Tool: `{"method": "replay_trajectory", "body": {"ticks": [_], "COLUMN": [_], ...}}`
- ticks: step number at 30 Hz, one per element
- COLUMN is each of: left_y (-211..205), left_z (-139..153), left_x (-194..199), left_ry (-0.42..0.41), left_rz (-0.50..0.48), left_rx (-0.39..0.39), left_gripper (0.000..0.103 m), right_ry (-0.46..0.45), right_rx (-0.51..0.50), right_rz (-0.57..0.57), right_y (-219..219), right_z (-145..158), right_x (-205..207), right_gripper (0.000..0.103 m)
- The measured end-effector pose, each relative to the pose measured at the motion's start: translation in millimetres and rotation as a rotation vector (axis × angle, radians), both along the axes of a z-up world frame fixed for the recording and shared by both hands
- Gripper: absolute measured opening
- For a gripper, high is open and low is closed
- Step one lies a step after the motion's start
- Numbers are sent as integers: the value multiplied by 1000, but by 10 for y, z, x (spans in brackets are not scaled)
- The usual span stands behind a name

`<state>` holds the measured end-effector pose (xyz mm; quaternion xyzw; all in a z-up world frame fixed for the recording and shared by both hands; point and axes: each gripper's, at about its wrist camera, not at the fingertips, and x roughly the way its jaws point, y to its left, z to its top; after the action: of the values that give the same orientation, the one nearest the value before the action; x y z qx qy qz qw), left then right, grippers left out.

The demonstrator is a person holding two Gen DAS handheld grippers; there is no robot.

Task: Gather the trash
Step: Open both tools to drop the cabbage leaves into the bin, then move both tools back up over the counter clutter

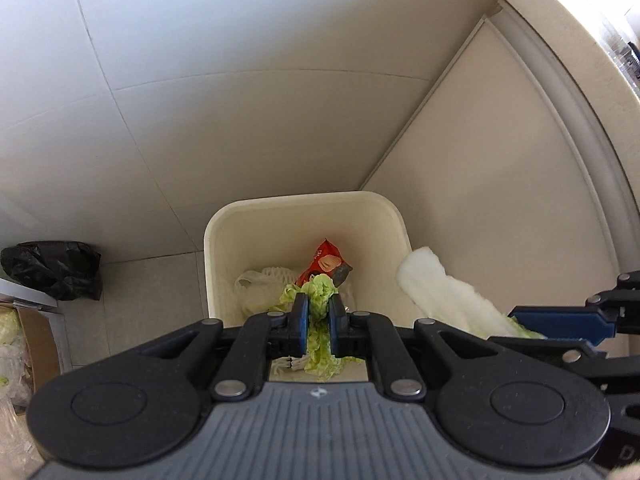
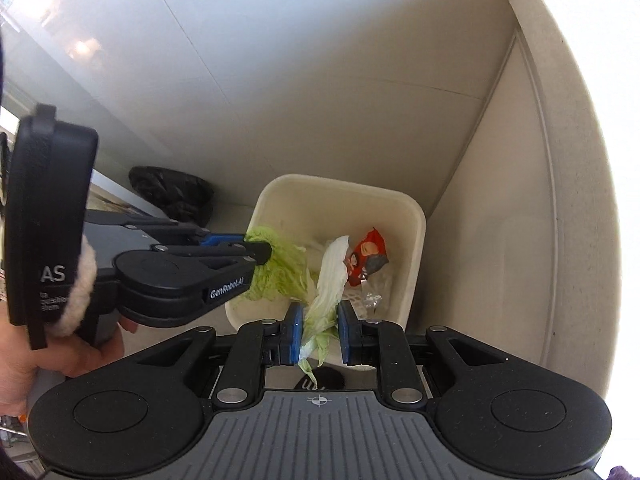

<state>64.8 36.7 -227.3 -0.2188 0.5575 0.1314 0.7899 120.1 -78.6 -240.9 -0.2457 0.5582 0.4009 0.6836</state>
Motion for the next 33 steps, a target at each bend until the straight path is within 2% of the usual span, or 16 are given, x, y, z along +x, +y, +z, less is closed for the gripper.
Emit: {"method": "replay_trajectory", "body": {"ticks": [3, 4, 5, 6, 7, 8, 9, 16, 23, 27, 29, 33], "left_y": [9, 24, 34, 36, 35, 32, 35, 76, 57, 47, 71, 122], "left_z": [-25, -20, -15, -33, -32, -30, -28, -9, 28, 53, 55, 94], "left_x": [-2, 7, 3, 33, 35, 38, 35, 7, 18, 13, -7, -66], "left_ry": [4, 1, 1, 4, 8, 8, 9, 16, 13, 9, 8, 6], "left_rz": [0, 1, 2, 3, 6, 10, 14, 40, 43, 52, 61, 78], "left_rx": [-5, -10, -10, -6, 1, 9, 14, 9, 12, 10, 1, -29], "left_gripper": [10, 13, 23, 30, 43, 50, 53, 61, 66, 70, 76, 89], "right_ry": [2, -1, 0, 6, 13, 19, 19, 15, 7, -3, -15, -37], "right_rx": [15, 24, 31, 37, 43, 51, 58, 66, 73, 90, 101, 139], "right_rz": [-17, -23, -30, -38, -47, -54, -56, -43, -38, -39, -36, -30], "right_y": [-67, -83, -92, -123, -145, -169, -152, -196, -163, -185, -210, -318], "right_z": [73, 90, 111, 121, 123, 129, 120, 225, 159, 250, 307, 434], "right_x": [-27, -21, -10, -7, -3, -5, -18, -8, -23, -62, -97, -175], "right_gripper": [22, 22, 22, 30, 38, 41, 43, 48, 48, 49, 52, 66]}}
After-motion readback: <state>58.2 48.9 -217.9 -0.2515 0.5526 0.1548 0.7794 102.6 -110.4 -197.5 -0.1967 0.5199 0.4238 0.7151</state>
